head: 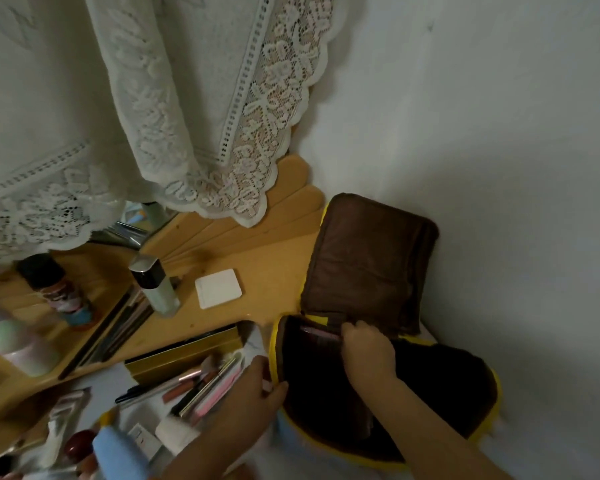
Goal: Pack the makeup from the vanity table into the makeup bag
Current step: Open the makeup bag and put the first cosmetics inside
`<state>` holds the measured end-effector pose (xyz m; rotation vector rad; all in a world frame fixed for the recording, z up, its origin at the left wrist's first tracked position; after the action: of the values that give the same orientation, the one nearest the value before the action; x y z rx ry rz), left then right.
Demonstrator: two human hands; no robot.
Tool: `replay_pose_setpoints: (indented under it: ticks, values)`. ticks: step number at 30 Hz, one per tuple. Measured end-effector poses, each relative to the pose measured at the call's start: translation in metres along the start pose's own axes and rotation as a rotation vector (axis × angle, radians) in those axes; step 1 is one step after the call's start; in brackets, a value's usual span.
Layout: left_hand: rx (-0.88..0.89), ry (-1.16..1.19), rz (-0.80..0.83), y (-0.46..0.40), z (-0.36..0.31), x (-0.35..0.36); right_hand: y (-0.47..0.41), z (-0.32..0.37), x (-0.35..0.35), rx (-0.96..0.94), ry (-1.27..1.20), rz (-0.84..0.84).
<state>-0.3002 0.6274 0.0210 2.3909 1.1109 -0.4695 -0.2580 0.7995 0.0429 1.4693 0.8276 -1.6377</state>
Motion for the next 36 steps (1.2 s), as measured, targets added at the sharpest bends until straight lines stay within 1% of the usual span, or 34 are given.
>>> replay_pose_setpoints:
  ticks: [3, 6, 8, 12, 16, 19, 22, 26, 29, 31, 34, 36]
  values:
    - [0.019, -0.018, 0.023, -0.005, 0.002, -0.002, -0.004, -0.003, 0.011, 0.006, 0.045, -0.036]
    - [0.011, -0.014, 0.056, -0.004, 0.005, -0.003, -0.002, 0.005, 0.009, -0.055, 0.098, -0.034]
    - [0.007, -0.013, 0.062, -0.002, 0.004, -0.003, -0.003, 0.004, 0.008, -0.058, 0.147, -0.034]
    - [0.003, -0.052, 0.031, 0.000, 0.002, -0.004, -0.005, -0.003, 0.013, -0.005, 0.196, -0.072]
    - [0.020, -0.078, -0.013, 0.006, 0.000, -0.002, -0.004, -0.004, 0.020, 0.008, 0.220, -0.058]
    - [0.051, -0.080, -0.041, 0.005, 0.000, -0.003, -0.001, -0.005, 0.009, 0.011, 0.264, -0.045]
    - [0.062, -0.091, -0.062, 0.010, -0.001, -0.004, 0.008, -0.005, 0.001, 0.001, 0.196, -0.010]
    - [0.040, -0.197, -0.082, 0.033, 0.011, -0.004, 0.040, -0.002, -0.018, -0.104, -0.028, -0.004]
    - [-0.013, -0.240, -0.115, 0.058, 0.029, -0.005, 0.073, 0.005, -0.030, -0.202, -0.211, 0.035]
    - [-0.050, -0.290, -0.133, 0.082, 0.042, -0.005, 0.100, 0.012, -0.031, -0.258, -0.283, 0.081]
    - [-0.122, -0.306, -0.152, 0.121, 0.067, -0.005, 0.140, 0.029, -0.014, -0.373, -0.253, 0.206]
    - [-0.183, -0.305, -0.128, 0.149, 0.083, -0.005, 0.165, 0.039, 0.007, -0.414, -0.174, 0.354]
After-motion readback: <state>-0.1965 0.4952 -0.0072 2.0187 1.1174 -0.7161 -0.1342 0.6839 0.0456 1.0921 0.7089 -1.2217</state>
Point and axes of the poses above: each hand's wrist, its own y-axis away from the middle knuckle, its own x-axis out of the palm, z = x × y, the point moved 6 cm from there along -y, towards the middle knuckle, and after that the axes turned 1 degree about -x, right-handed, at the moved point
